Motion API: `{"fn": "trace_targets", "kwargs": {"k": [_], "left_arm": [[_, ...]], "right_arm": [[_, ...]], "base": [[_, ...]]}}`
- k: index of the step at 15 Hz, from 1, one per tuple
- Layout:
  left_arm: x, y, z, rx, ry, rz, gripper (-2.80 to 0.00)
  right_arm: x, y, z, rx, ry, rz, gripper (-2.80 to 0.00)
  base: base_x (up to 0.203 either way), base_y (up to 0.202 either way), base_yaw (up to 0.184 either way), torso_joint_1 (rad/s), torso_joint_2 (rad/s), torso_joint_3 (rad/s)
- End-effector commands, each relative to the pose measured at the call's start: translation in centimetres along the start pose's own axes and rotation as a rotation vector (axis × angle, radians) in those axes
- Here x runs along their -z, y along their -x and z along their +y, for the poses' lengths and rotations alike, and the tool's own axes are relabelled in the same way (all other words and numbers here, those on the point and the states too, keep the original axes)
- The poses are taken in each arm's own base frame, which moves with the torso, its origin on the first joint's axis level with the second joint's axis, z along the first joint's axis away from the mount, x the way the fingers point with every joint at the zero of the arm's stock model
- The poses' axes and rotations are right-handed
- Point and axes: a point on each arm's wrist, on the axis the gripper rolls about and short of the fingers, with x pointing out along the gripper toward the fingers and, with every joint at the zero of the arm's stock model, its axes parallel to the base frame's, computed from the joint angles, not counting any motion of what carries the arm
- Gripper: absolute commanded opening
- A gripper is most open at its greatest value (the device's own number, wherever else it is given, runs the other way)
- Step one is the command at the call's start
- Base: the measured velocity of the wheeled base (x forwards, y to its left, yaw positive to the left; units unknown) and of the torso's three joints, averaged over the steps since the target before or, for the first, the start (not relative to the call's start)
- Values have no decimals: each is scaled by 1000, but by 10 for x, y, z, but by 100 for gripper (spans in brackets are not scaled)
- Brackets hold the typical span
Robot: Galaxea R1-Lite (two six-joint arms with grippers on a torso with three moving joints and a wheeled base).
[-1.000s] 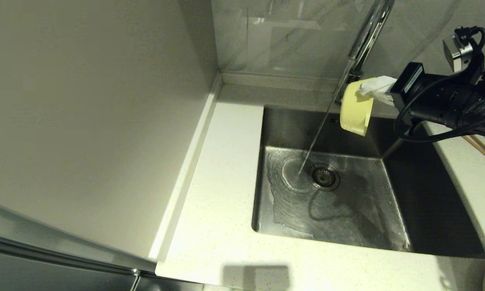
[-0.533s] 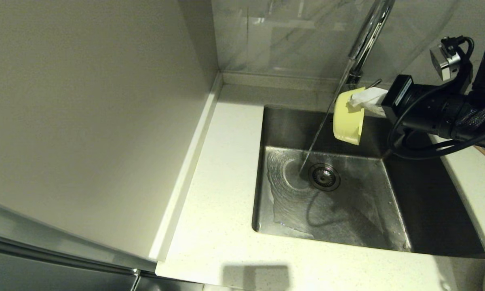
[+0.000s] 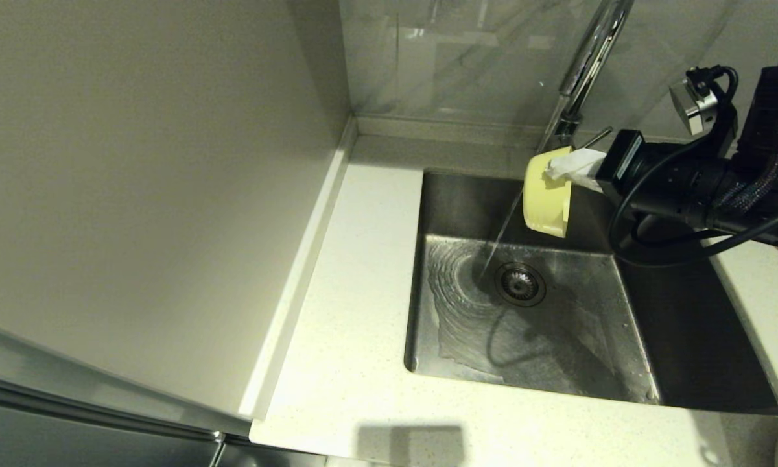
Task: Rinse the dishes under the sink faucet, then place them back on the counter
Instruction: Rinse the bowl
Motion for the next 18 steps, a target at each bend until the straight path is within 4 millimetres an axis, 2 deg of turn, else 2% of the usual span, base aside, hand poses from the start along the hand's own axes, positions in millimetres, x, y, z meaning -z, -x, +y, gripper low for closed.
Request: {"fn": "trace_targets", "kwargs": {"k": [1,14,18], "left_arm": [[0,0,0,-1,0,-2,-280],[0,0,0,-1,0,-2,-280],[0,0,0,-1,0,-2,-280]], "right_arm": [[2,-7,0,-18,9,-4,-280],[2,-21,-3,-27,16,-16,-280],[3,-3,-4,-7,6,-21,-280]], "base": [[0,0,0,0,0,0],[0,0,0,0,0,0],[0,0,0,0,0,0]]}}
